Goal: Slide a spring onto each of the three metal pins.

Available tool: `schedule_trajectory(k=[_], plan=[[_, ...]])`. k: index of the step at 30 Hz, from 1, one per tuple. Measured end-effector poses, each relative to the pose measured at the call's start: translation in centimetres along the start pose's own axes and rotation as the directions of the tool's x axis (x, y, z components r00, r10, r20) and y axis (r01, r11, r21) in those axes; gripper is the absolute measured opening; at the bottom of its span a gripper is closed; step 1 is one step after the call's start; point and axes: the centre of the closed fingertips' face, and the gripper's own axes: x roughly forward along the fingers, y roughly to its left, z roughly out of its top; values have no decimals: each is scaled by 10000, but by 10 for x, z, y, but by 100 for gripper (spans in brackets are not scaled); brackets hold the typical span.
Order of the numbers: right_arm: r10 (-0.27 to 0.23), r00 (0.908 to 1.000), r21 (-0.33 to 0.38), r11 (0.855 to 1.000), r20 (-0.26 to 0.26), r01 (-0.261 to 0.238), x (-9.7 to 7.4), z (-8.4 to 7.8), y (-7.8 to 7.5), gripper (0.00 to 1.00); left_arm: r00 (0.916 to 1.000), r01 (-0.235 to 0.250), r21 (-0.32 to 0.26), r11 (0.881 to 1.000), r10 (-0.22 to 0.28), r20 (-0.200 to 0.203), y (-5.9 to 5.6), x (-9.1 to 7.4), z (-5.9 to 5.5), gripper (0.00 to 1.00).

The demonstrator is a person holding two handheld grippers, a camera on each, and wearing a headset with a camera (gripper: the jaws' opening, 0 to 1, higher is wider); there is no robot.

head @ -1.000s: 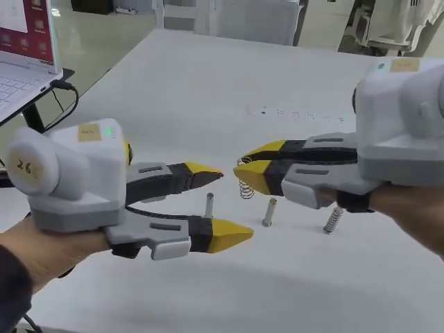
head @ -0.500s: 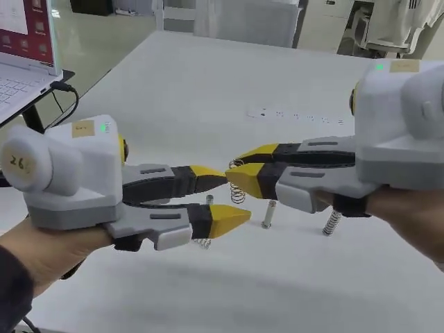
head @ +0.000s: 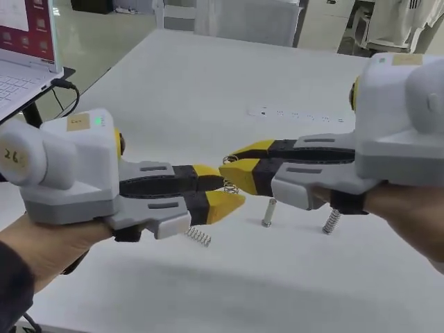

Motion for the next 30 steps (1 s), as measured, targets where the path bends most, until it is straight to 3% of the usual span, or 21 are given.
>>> schedule_trajectory(k=[2,12,17,20,24,25,30], plan=[[24,10000,20,10000,-15,-24,0,0,0,8,10000,13,83,10000,-12,-61,0,0,-1,3],[131,9994,-135,9998,-334,-136,-2,-5,-2,8,9997,77,347,9994,-68,-249,-1,1,-4,3],[435,9928,-549,9972,-1117,-499,-5,-14,1,8,9973,240,812,9964,-182,-715,-6,4,-12,2],[703,9800,-893,9921,-1861,-881,-8,-23,5,9,9935,414,1201,9919,-281,-1102,-11,6,-17,2],[883,9657,-1130,9865,-2442,-1188,-7,-29,9,9,9865,718,1340,9884,-505,-1559,-17,9,-24,2],[1006,9562,-1218,9829,-2748,-1384,-8,-33,12,9,9847,774,1362,9877,-544,-1656,-18,9,-26,2],[1149,9327,-1570,9715,-3419,-1773,-10,-40,15,9,9778,1003,1490,9837,-697,-1977,-23,9,-32,2]])
